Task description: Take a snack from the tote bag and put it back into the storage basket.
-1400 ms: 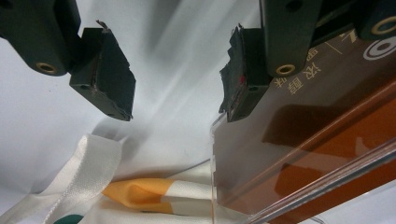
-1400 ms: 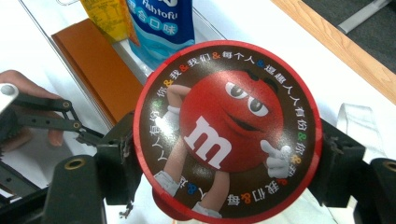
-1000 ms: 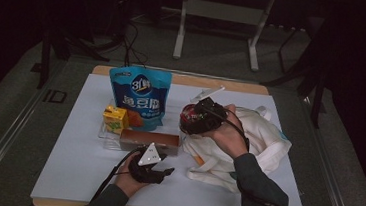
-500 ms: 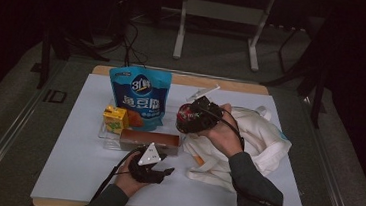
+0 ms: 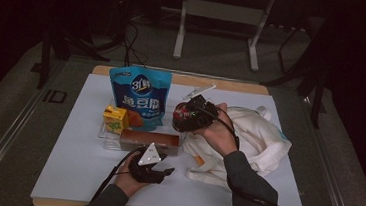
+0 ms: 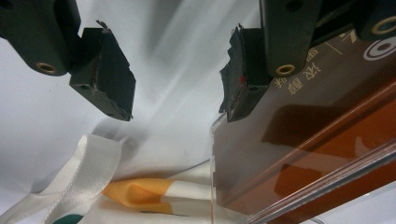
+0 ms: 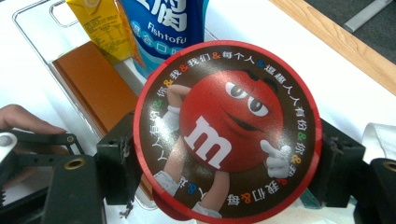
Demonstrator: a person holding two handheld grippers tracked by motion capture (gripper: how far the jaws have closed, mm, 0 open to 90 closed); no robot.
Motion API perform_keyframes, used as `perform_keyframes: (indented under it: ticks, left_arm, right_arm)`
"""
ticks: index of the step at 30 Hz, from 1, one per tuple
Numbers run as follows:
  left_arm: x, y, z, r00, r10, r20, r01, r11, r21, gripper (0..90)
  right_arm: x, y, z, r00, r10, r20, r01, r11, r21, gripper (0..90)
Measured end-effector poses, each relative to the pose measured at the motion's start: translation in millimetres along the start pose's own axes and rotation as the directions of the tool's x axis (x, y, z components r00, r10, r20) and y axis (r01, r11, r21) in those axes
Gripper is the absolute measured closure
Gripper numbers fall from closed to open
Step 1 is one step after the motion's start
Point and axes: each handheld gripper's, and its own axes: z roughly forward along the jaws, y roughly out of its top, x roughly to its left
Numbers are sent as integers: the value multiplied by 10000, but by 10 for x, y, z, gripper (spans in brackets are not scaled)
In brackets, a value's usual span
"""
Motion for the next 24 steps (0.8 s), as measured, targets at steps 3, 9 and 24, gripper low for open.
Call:
perform_keyframes:
  ticks: [3,9,24]
  left_arm:
    - [0,0,0,10000,8,1,-8,10000,5,433]
    - [1,1,0,10000,11,11,-11,10000,21,433]
    - [2,0,0,10000,-7,11,7,10000,14,433]
  right_arm:
    - [13,15,20,10000,23,-20,-23,10000,25,254]
    - [57,57,69,9999,71,-73,-71,10000,-9,254]
    - [104,113,198,9995,272,-167,-273,9996,-24,254]
